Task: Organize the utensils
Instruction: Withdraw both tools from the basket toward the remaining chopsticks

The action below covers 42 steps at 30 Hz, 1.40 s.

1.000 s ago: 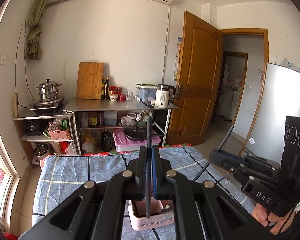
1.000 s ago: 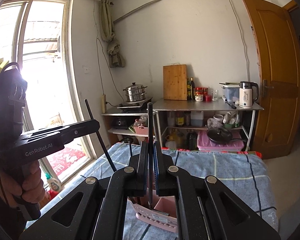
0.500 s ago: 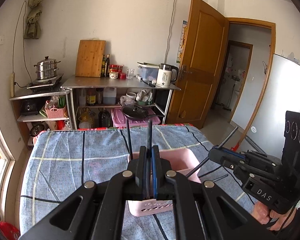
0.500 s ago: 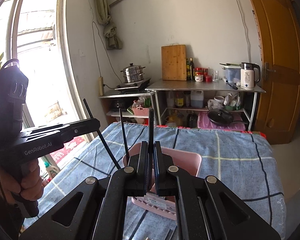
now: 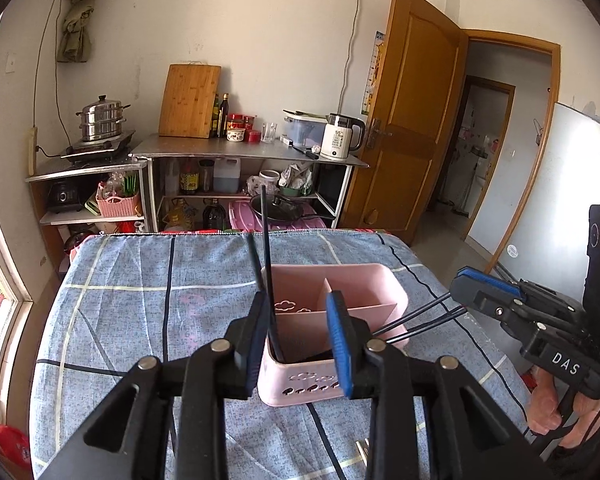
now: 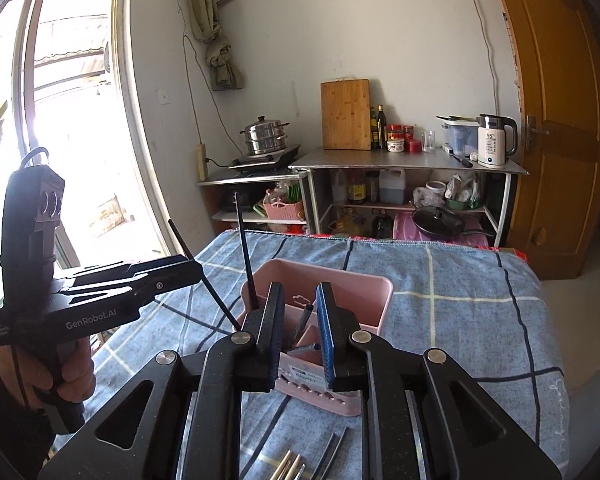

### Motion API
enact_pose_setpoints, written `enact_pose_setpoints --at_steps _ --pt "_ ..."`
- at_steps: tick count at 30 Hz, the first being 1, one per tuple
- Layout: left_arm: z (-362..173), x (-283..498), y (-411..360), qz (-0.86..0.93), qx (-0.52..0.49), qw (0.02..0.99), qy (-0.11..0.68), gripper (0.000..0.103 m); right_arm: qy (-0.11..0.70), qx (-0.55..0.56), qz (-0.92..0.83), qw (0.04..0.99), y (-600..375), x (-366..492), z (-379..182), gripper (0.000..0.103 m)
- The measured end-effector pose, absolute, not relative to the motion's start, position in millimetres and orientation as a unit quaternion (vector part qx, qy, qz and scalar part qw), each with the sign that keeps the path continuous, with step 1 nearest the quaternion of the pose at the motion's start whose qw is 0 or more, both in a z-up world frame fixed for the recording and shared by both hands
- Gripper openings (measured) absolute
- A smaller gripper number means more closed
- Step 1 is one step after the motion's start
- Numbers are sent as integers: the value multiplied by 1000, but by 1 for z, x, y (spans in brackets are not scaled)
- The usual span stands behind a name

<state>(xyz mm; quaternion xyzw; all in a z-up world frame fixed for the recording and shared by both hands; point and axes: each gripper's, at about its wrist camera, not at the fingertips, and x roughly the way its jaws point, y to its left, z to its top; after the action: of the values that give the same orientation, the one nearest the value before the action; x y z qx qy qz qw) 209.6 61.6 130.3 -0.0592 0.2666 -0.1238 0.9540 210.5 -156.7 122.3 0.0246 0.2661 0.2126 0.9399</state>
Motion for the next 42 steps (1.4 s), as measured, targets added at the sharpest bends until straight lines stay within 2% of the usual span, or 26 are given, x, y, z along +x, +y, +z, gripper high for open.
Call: enact_pose_setpoints --at_steps 5,11,20,30,42 --pt "134 183 71 -116 -73 960 243 39 252 35 210 944 -176 187 126 17" --pt "121 145 74 -119 -80 962 233 40 255 49 203 944 -200 152 111 24" --pt "71 104 48 -140 -77 949 271 40 309 64 179 932 -220 117 64 24" --pt "18 103 21 -153 -75 924 342 40 366 71 174 912 -224 110 17 24" --pt "8 116 16 -143 -80 915 368 40 418 53 172 890 -202 128 -16 24"
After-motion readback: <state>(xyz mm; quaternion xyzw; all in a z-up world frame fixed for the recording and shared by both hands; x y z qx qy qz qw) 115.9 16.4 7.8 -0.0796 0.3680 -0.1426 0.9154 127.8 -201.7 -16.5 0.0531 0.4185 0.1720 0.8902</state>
